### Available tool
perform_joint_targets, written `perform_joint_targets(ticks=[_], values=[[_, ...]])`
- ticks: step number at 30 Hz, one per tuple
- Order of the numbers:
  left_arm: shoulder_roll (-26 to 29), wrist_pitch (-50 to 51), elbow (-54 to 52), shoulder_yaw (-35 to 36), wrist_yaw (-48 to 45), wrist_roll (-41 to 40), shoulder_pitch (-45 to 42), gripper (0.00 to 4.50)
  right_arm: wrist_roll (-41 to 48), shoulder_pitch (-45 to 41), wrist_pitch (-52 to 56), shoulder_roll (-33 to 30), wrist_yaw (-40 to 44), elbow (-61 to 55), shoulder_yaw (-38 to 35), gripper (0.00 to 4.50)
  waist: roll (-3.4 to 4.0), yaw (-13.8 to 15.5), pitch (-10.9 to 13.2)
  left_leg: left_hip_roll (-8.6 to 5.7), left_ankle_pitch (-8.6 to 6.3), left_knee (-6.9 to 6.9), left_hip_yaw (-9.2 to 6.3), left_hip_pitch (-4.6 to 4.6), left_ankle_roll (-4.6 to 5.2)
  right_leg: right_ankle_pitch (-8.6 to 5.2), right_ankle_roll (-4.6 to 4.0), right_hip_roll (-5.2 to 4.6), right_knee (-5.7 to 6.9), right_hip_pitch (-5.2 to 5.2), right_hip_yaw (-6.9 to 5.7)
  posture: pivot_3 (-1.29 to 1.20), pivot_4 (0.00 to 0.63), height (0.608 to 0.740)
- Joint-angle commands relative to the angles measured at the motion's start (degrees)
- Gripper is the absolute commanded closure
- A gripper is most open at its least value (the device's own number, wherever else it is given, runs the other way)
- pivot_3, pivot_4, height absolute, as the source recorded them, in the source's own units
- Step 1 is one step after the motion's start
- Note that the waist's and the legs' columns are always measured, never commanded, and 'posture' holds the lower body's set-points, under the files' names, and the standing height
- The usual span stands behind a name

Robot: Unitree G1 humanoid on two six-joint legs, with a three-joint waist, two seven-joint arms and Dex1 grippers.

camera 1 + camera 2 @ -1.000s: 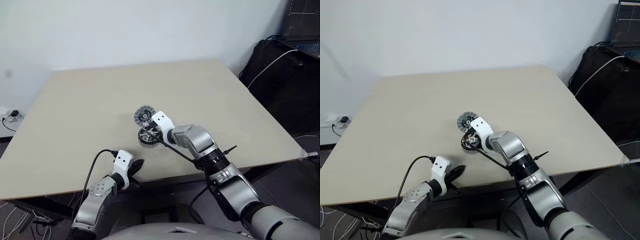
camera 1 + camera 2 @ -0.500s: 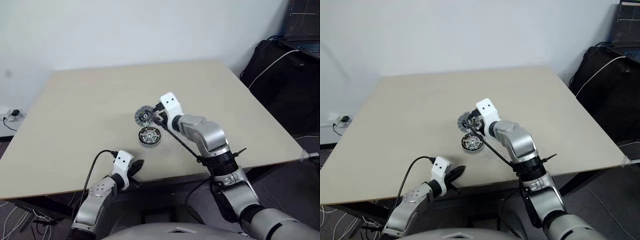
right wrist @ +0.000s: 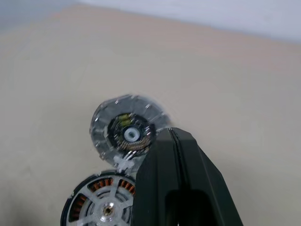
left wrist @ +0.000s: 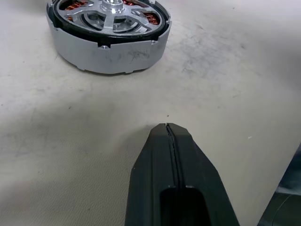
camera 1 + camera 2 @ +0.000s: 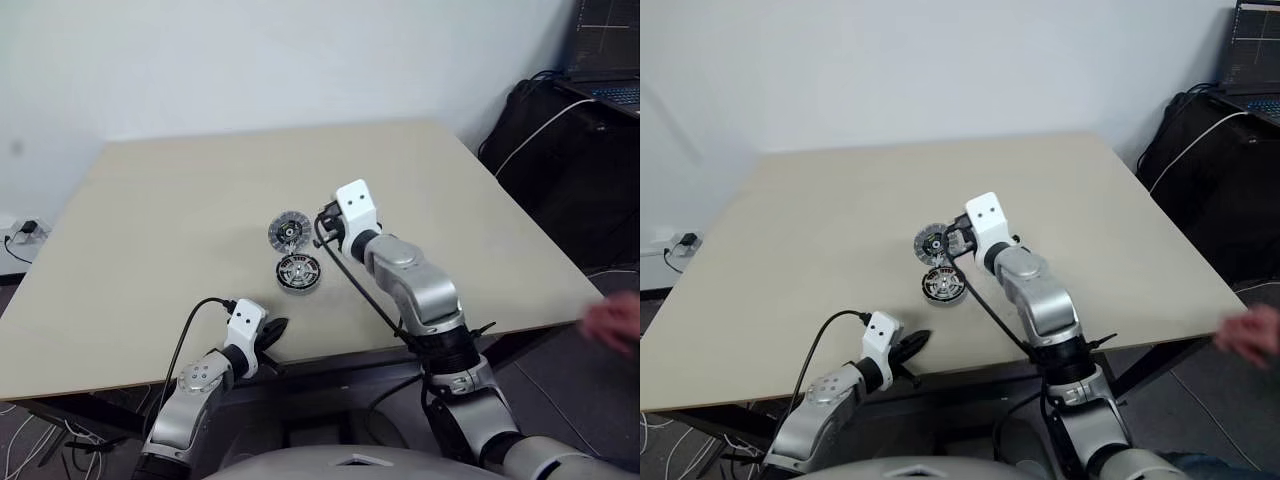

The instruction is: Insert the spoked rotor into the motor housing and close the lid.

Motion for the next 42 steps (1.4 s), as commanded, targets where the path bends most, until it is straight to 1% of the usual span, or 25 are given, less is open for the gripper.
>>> perform_joint_targets(ticks=[1,5,42], values=[[0.1,-0.4,-1.2,0.4,-0.1,-0.6,-0.4,4.5,0.4,-0.2,-3.4,1.6,0.4,-1.5,0.6,4.49,0.0,0.0,0.0,0.0,0.0,0.0,0.0,0.0,0.0,0.0,0.0,0.0,0.0,0.0,0.01,0.0,0.0,0.74],[0.1,-0.3,-1.4,0.5,0.1,-0.6,-0.1,4.5,1.0,-0.1,-3.4,2.4,0.7,-2.4,0.5,4.49,-0.01,0.1,0.0,0.0,0.0,0.01,-0.01,0.01,0.0,0.0,0.0,0.0,0.0,0.02,0.0,0.0,0.0,0.74],[0.3,-1.7,-1.1,-0.6,0.8,0.8,-0.3,4.5,1.3,-0.2,-1.0,2.1,1.4,-2.9,-0.2,4.49,-0.01,0.3,0.0,0.0,0.0,0.01,-0.01,0.01,0.0,0.0,0.0,0.0,0.0,0.02,0.0,0.0,0.0,0.74]])
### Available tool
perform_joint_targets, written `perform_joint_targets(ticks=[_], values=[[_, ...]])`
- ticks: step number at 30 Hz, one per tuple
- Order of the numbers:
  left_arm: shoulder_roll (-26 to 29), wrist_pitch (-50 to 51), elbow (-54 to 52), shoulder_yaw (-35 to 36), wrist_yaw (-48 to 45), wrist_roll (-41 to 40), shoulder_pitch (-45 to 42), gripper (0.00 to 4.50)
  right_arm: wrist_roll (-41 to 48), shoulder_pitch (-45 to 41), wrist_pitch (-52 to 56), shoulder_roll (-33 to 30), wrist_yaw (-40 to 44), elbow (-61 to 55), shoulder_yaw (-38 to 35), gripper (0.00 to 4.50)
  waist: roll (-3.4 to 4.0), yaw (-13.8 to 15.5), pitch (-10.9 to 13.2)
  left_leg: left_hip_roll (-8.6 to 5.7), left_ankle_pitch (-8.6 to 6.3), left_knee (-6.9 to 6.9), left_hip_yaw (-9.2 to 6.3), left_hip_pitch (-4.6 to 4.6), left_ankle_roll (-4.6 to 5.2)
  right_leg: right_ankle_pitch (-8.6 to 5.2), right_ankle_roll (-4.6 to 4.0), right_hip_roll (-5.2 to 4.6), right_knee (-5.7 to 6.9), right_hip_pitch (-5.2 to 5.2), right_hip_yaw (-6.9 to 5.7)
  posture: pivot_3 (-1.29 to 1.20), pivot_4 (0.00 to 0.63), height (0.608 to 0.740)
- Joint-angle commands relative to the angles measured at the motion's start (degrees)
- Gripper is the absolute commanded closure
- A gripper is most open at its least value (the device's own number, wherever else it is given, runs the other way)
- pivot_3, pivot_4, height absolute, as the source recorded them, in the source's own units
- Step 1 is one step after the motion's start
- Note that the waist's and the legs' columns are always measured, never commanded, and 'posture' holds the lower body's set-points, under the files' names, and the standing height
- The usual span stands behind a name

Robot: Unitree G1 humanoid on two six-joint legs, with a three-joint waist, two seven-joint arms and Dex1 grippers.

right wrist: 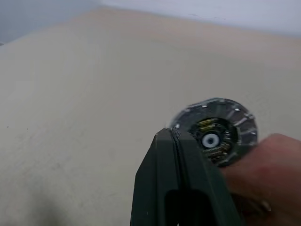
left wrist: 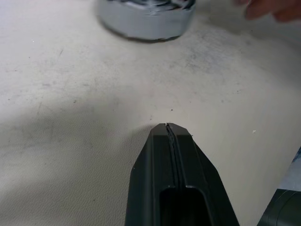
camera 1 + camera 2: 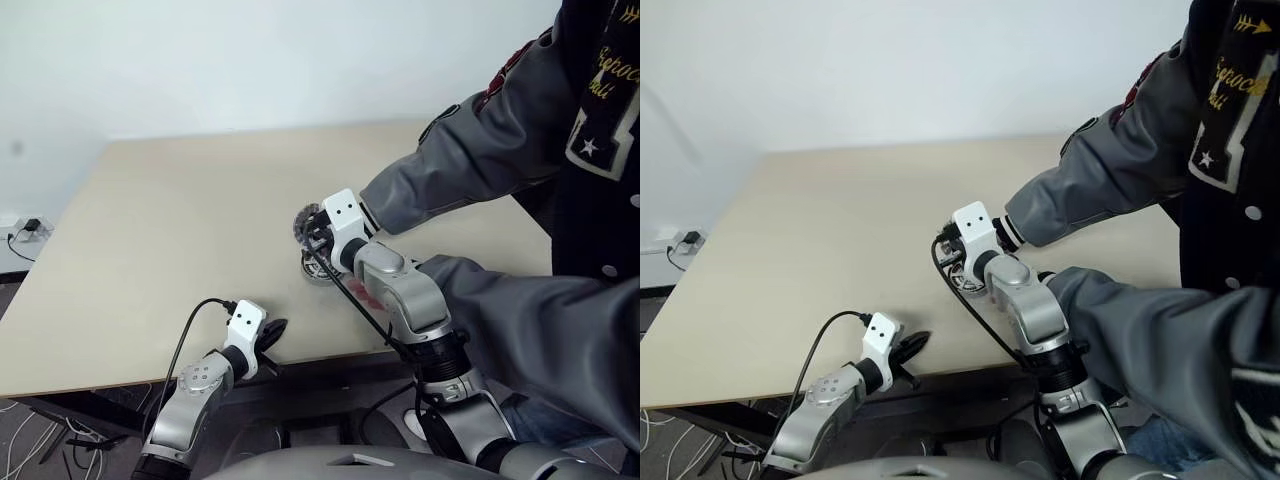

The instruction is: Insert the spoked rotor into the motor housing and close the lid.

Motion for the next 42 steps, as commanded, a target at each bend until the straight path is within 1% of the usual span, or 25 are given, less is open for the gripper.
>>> perform_joint_targets(ticks=[1,42], values=[[-0.1,-1.3,-1.1,-0.1,0.1,0.1,-0.5,4.5,0.8,-0.9,-0.1,0.3,0.2,-2.7,-0.8,4.49,0.0,0.0,0.0,0.0,0.0,0.0,0.0,0.0,0.0,0.0,0.0,0.0,0.0,0.0,0.0,0.0,0.0,0.74],[-0.1,-1.4,-0.9,-0.1,-0.1,-0.1,-0.3,4.5,1.4,-1.0,0.8,0.5,-0.1,-2.8,-0.8,4.49,-0.04,0.0,0.0,0.0,0.0,0.01,0.0,0.01,0.0,0.0,0.0,0.0,0.01,0.01,0.0,0.0,0.0,0.74]])
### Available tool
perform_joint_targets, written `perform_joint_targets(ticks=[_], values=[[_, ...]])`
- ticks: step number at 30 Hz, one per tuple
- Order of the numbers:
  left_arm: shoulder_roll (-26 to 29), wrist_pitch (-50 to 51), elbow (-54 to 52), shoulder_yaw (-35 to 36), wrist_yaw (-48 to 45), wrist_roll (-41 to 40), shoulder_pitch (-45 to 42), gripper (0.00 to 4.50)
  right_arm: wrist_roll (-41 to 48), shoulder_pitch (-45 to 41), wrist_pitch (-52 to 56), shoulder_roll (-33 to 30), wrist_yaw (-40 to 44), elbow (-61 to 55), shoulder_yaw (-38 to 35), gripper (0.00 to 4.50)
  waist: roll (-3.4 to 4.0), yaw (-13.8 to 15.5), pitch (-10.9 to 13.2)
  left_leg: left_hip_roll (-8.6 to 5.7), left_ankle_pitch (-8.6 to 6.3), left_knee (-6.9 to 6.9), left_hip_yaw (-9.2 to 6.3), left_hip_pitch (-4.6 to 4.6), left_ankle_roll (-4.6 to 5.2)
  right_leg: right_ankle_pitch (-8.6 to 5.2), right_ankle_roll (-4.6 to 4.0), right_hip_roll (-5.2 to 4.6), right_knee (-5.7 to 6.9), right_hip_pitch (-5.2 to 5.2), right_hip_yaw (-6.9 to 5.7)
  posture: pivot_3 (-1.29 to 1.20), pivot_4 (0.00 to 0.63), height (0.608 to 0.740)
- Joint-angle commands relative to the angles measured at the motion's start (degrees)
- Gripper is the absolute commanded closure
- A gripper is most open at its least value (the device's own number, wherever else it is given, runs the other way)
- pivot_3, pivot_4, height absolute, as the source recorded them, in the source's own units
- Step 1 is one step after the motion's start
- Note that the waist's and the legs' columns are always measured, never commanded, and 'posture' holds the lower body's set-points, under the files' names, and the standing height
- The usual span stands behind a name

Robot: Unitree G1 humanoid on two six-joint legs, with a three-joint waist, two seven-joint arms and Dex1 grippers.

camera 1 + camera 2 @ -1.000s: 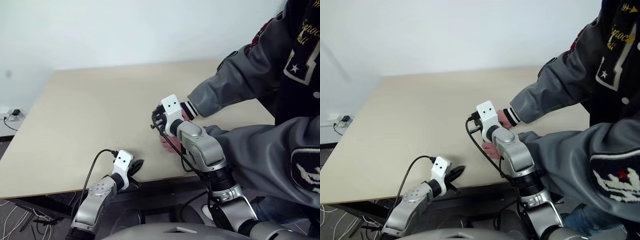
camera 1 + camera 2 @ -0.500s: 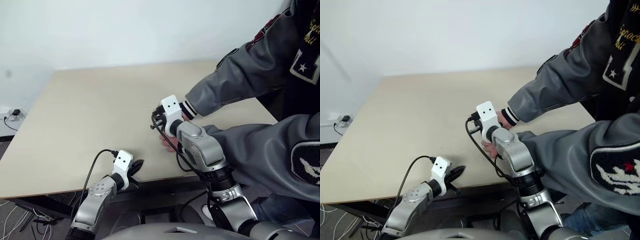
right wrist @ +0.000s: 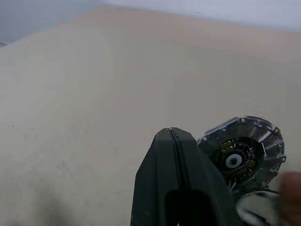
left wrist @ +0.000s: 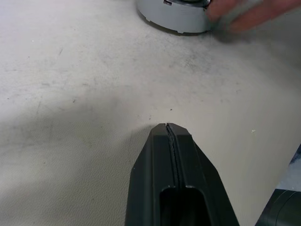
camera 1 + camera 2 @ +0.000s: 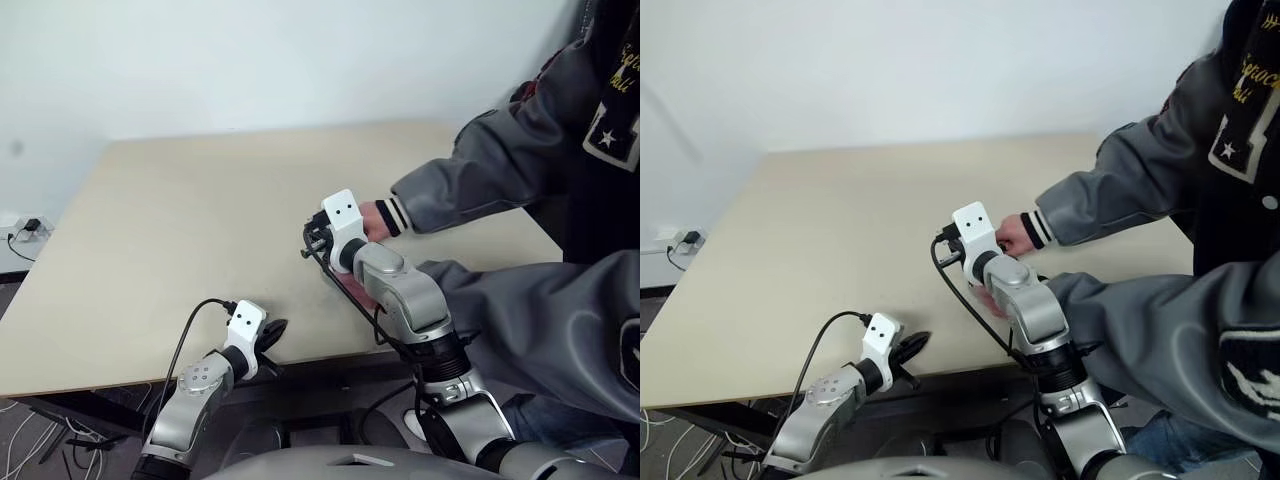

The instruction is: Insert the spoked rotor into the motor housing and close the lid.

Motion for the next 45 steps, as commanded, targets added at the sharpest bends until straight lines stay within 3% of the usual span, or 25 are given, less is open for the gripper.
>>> perform_joint_targets(ticks=[1,45], values=[[-0.1,-1.4,-0.8,-0.1,0.0,0.1,-0.4,4.5,0.6,-0.9,-0.4,0.4,-0.1,-2.4,-0.8,4.49,0.0,0.0,0.0,0.0,0.0,0.0,0.0,0.0,0.0,0.0,0.0,0.0,0.0,0.0,0.0,0.0,0.0,0.74],[0.4,-1.2,-0.8,0.1,-0.4,-0.1,-0.7,4.5,0.8,-1.1,-0.3,0.4,-0.1,-2.3,-1.0,4.49,0.0,0.0,0.0,0.0,0.0,0.0,0.0,0.0,0.0,0.0,0.0,0.0,0.0,0.0,0.0,0.0,0.0,0.74]])
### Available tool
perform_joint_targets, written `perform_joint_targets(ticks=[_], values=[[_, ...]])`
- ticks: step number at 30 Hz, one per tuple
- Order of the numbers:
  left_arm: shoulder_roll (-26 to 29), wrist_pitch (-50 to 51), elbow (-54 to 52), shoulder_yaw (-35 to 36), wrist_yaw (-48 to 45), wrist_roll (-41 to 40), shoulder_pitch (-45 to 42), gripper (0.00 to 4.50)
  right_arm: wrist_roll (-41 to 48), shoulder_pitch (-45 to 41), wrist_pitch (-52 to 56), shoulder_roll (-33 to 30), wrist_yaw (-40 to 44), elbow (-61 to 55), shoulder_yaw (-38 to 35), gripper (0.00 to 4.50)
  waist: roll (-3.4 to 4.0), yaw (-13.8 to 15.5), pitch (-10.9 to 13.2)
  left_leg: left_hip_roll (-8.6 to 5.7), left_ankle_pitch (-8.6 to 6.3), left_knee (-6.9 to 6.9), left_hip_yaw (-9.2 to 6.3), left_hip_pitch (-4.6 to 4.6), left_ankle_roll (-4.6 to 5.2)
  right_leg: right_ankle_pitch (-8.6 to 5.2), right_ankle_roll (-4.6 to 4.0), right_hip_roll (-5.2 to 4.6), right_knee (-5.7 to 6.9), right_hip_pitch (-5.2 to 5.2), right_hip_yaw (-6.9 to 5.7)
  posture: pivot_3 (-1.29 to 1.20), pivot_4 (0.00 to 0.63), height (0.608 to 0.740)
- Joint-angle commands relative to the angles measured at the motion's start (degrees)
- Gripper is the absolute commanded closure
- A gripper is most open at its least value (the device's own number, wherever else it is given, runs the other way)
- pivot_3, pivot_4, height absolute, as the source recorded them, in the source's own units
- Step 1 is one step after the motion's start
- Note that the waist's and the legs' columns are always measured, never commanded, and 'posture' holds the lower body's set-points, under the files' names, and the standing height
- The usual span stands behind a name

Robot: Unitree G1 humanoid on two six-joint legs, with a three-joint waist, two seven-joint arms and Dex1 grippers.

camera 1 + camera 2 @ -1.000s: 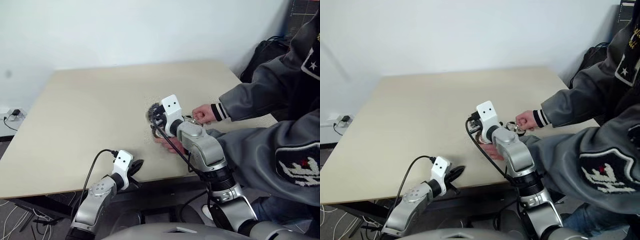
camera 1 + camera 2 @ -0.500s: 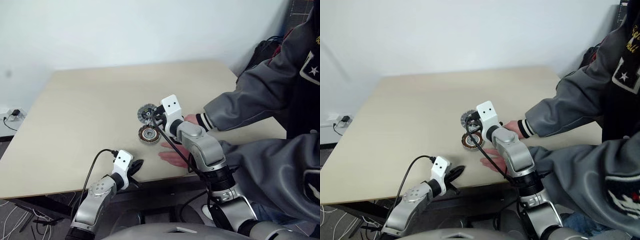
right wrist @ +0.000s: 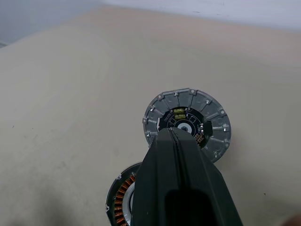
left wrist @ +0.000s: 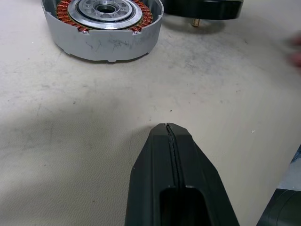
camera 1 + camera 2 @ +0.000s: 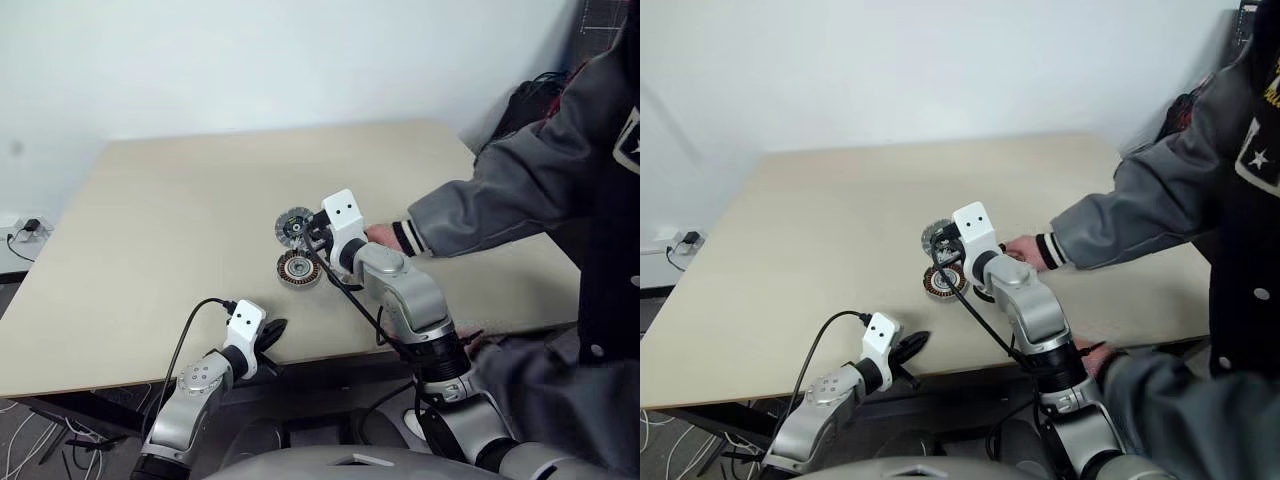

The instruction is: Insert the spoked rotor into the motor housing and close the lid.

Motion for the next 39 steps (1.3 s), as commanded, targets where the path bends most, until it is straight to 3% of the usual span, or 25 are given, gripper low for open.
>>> perform_joint_targets(ticks=[1,14,17,29,32,39], values=[[0.2,-1.1,-0.9,0.1,-0.3,-0.1,-0.5,4.5,0.6,-1.1,-0.4,0.3,-0.1,-2.3,-1.0,4.49,0.0,0.0,0.0,0.0,0.0,0.0,0.0,0.0,0.0,0.0,0.0,0.0,0.0,0.0,0.0,0.0,0.0,0.74],[0.3,-1.1,-0.8,-0.1,-0.6,-0.1,-0.5,4.5,1.1,1.4,-0.2,-2.7,-1.5,-4.0,-6.4,4.49,-0.01,0.2,0.0,-0.01,0.0,0.0,0.0,-0.01,0.0,0.0,0.0,-0.01,-0.01,0.01,-0.01,0.0,0.0,0.74],[0.3,-1.0,-0.8,-0.2,-0.7,-0.1,-0.6,4.5,1.7,3.0,0.8,-3.6,-2.1,-5.3,-9.3,3.95,0.0,0.2,0.0,0.0,0.0,-0.01,0.0,-0.02,0.0,0.0,0.0,0.0,-0.01,-0.01,0.01,0.0,0.0,0.74],[0.3,-0.7,-0.8,-0.7,-1.6,-0.1,-1.0,4.5,3.6,11.6,5.8,-6.4,-4.5,-10.6,-17.2,0.04,-0.01,0.5,0.0,0.0,0.0,0.01,0.04,-0.01,0.01,0.0,0.01,0.01,-0.01,0.03,0.01,0.0,0.0,0.74],[0.4,-0.8,-0.9,-0.7,-1.7,-0.1,-1.0,4.5,7.8,13.6,13.6,-3.2,-5.7,-12.0,-21.9,0.04,-0.03,0.5,0.0,0.01,0.0,0.01,0.05,-0.01,0.02,-0.01,0.01,0.01,-0.01,0.04,0.02,0.0,0.0,0.74],[0.6,-1.0,-1.0,-0.6,-1.8,-0.1,-1.0,4.5,20.8,11.3,32.7,9.7,-9.9,-13.0,-41.0,0.04,0.04,0.5,0.0,0.04,0.0,0.03,0.04,-0.01,0.02,0.0,0.03,0.02,0.01,0.04,0.05,0.0,0.0,0.74]])
